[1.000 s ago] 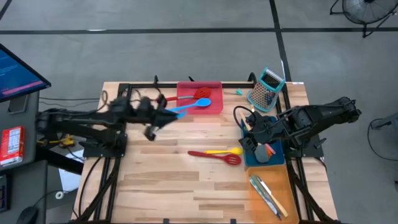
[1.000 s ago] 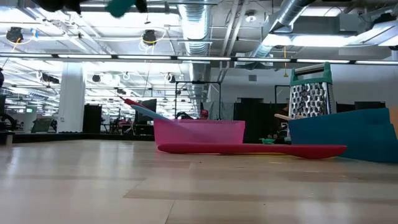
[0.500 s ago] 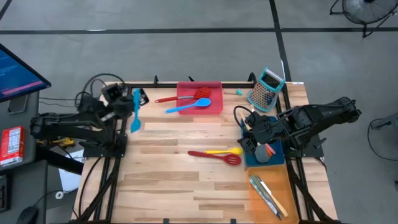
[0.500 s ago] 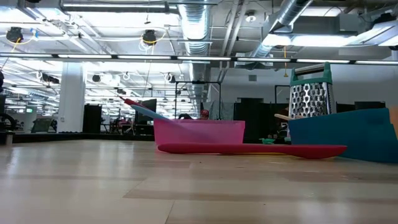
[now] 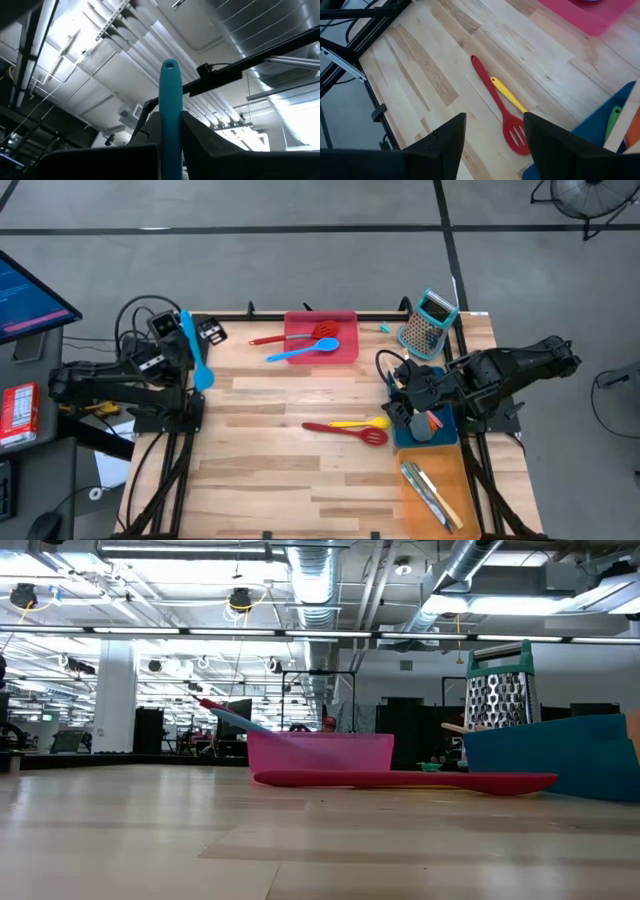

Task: Pick & Place Kitchen Items
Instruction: Put the blue spatula into the blue bin

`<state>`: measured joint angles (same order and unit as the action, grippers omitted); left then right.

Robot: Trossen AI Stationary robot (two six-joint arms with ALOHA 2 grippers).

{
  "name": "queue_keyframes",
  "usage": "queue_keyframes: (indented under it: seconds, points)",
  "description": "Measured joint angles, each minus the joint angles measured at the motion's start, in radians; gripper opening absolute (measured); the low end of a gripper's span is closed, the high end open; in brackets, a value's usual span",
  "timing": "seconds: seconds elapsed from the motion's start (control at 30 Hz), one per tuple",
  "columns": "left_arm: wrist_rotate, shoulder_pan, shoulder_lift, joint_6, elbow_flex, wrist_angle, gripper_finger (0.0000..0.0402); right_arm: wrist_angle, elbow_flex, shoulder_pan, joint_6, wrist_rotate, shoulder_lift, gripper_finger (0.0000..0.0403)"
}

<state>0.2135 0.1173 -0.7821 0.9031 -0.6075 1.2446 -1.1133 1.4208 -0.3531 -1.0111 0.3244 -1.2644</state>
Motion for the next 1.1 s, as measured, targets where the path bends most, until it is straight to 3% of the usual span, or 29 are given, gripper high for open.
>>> queue_keyframes:
  seconds: [0.2, 0.47, 0.63, 0.93, 1.1]
  points:
    - [-0.078, 0.000, -0.003, -0.008, 0.000, 0.001, 0.0024, 0.000, 0.000, 0.000, 0.000, 0.000, 0.000, 0.0196]
    - [-0.300, 0.000, -0.018, -0.040, -0.001, 0.002, 0.0029, 0.018, 0.000, 0.002, -0.007, 0.068, 0.000, 0.0196]
    - [-0.356, 0.000, -0.068, -0.101, -0.001, -0.009, 0.0031, 0.117, 0.000, 0.031, 0.019, 0.120, 0.000, 0.0196]
    - [-0.496, 0.000, -0.193, -0.096, -0.001, -0.009, 0.0028, 0.393, 0.000, 0.132, 0.127, 0.121, 0.000, 0.0196]
    - [-0.491, 0.000, -0.261, -0.113, -0.001, -0.012, 0.0032, 0.533, 0.000, 0.219, 0.218, 0.118, 0.000, 0.0196]
